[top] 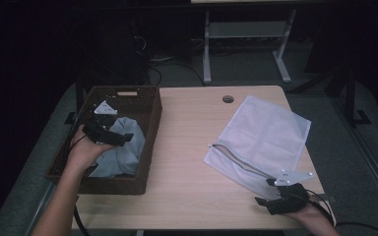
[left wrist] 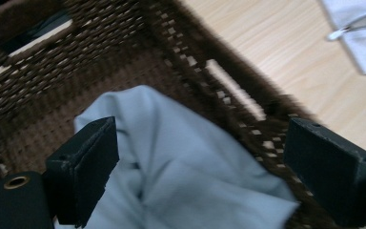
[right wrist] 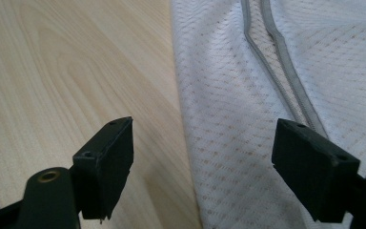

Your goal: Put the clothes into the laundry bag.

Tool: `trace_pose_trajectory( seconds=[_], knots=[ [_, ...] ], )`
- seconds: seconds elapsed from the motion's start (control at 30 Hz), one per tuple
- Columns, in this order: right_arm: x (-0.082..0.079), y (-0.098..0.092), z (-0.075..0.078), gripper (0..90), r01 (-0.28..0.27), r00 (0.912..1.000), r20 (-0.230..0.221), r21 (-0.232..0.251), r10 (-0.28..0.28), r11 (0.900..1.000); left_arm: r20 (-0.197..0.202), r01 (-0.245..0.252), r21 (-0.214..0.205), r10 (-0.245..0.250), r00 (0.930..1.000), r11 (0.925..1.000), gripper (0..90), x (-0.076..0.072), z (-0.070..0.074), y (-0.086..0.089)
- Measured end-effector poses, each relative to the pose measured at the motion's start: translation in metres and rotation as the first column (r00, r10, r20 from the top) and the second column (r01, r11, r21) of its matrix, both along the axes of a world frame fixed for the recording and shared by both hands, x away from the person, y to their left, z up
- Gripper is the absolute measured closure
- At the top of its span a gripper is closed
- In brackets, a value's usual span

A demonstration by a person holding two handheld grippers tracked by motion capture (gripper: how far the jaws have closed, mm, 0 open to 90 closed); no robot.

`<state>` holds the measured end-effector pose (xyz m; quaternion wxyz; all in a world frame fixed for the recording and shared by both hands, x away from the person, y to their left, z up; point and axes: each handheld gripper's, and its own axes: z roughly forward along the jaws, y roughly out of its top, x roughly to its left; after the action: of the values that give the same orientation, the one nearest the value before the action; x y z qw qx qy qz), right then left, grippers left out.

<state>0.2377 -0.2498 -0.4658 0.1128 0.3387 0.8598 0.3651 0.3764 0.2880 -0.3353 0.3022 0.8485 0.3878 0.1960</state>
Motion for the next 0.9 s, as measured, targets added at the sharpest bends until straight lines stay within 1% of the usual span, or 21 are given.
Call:
trace_pose_trajectory(
  seconds=[0.03, 0.1, 0.17, 0.2, 0.23, 0.3, 0.33, 0.37, 0.4, 0.47, 0.5, 0.53, 0.57, 0.6, 0.63, 0.67, 0.7, 0.77, 0.8, 0.83, 0.9],
  knots=[
    [0.0, 0.0, 0.0, 21.1, 0.0, 1.0, 0.0, 0.0, 0.0, 1.0, -0.005, -0.006, -0.001, 0.006, 1.0, 1.0, 11.2, 0.004, -0.002, 0.003],
    [0.0, -0.001, 0.0, 21.0, 0.002, 1.0, -0.001, 0.0, -0.002, 1.0, -0.03, -0.018, 0.005, 0.019, 0.9994, 0.9998, 11.0, 0.013, -0.01, 0.009],
    [-0.001, -0.001, 0.0, 21.0, 0.003, 1.0, -0.001, 0.0, -0.003, 1.0, -0.032, -0.025, 0.003, 0.025, 0.9992, 0.9997, 10.9, 0.016, -0.013, 0.01],
    [-0.001, -0.001, 0.0, 21.0, 0.003, 1.0, -0.001, 0.0, -0.003, 1.0, -0.035, -0.028, 0.012, 0.028, 0.999, 0.9995, 10.9, 0.019, -0.015, 0.012],
    [0.0, -0.001, 0.0, 21.0, 0.005, 1.0, -0.001, -0.001, -0.005, 1.0, -0.048, -0.031, 0.012, 0.032, 0.9983, 0.9994, 10.8, 0.025, -0.021, 0.014],
    [0.0, -0.002, 0.0, 21.0, 0.005, 1.0, -0.001, 0.0, -0.005, 1.0, -0.063, -0.032, 0.012, 0.033, 0.9975, 0.9994, 10.8, 0.03, -0.027, 0.016],
    [0.0, -0.002, 0.0, 21.0, 0.005, 1.0, -0.001, 0.0, -0.005, 1.0, -0.063, -0.032, 0.012, 0.033, 0.9975, 0.9994, 10.8, 0.03, -0.027, 0.016],
    [0.0, -0.001, 0.0, 21.0, 0.002, 1.0, -0.001, -0.002, -0.002, 1.0, -0.082, -0.031, 0.021, 0.033, 0.9961, 0.9993, 10.8, 0.036, -0.034, 0.019],
    [0.0, -0.001, 0.0, 21.0, 0.001, 1.0, -0.001, -0.004, -0.001, 1.0, -0.088, -0.036, 0.027, 0.038, 0.9953, 0.999, 10.8, 0.039, -0.037, 0.02],
    [0.0, -0.001, 0.0, 21.0, 0.001, 1.0, -0.002, -0.005, -0.001, 1.0, -0.09, -0.04, 0.033, 0.043, 0.995, 0.9987, 10.8, 0.041, -0.04, 0.021],
    [0.0, -0.001, 0.0, 21.0, 0.001, 1.0, -0.002, -0.005, -0.001, 1.0, -0.096, -0.041, 0.042, 0.045, 0.9944, 0.9982, 10.8, 0.043, -0.043, 0.023],
    [0.0, -0.002, 0.0, 21.0, 0.004, 1.0, -0.003, -0.004, -0.004, 1.0, -0.109, -0.049, 0.045, 0.054, 0.9926, 0.9978, 10.5, 0.047, -0.049, 0.026],
    [0.0, -0.002, 0.0, 21.0, 0.004, 1.0, -0.003, -0.004, -0.004, 1.0, -0.109, -0.049, 0.045, 0.054, 0.9926, 0.9978, 10.4, 0.047, -0.049, 0.026],
    [0.0, -0.002, 0.0, 20.9, 0.003, 1.0, -0.004, -0.004, -0.003, 1.0, -0.116, -0.054, 0.041, 0.059, 0.9915, 0.9977, 10.4, 0.048, -0.053, 0.028],
    [0.0, -0.002, 0.0, 20.7, 0.001, 1.0, -0.004, -0.006, -0.001, 1.0, -0.135, -0.06, 0.04, 0.064, 0.9887, 0.9974, 10.1, 0.051, -0.059, 0.03],
    [0.0, -0.002, 0.0, 20.6, -0.001, 1.0, -0.005, -0.005, 0.001, 1.0, -0.147, -0.062, 0.042, 0.067, 0.9868, 0.9972, 10.0, 0.052, -0.062, 0.031],
    [0.0, -0.002, 0.0, 20.5, -0.001, 1.0, -0.008, -0.004, 0.001, 1.0, -0.147, -0.062, 0.042, 0.067, 0.9868, 0.9972, 10.0, 0.052, -0.062, 0.031],
    [0.0, -0.001, 0.0, 20.4, -0.002, 0.9999, -0.011, -0.004, 0.002, 1.0, -0.158, -0.059, 0.037, 0.064, 0.9853, 0.9976, 9.9, 0.053, -0.069, 0.032],
    [0.0, -0.001, -0.001, 20.4, -0.004, 0.9999, -0.011, -0.004, 0.004, 1.0, -0.173, -0.06, 0.034, 0.065, 0.9828, 0.9976, 9.9, 0.054, -0.074, 0.032],
    [0.001, -0.001, -0.001, 20.4, -0.005, 0.9999, -0.013, -0.006, 0.005, 1.0, -0.173, -0.06, 0.034, 0.065, 0.9828, 0.9976, 9.9, 0.054, -0.074, 0.032],
    [0.001, -0.001, -0.001, 20.4, -0.004, 0.9999, -0.015, -0.005, 0.004, 1.0, -0.193, -0.061, 0.03, 0.066, 0.979, 0.9977, 10.0, 0.055, -0.081, 0.032]
  ],
)
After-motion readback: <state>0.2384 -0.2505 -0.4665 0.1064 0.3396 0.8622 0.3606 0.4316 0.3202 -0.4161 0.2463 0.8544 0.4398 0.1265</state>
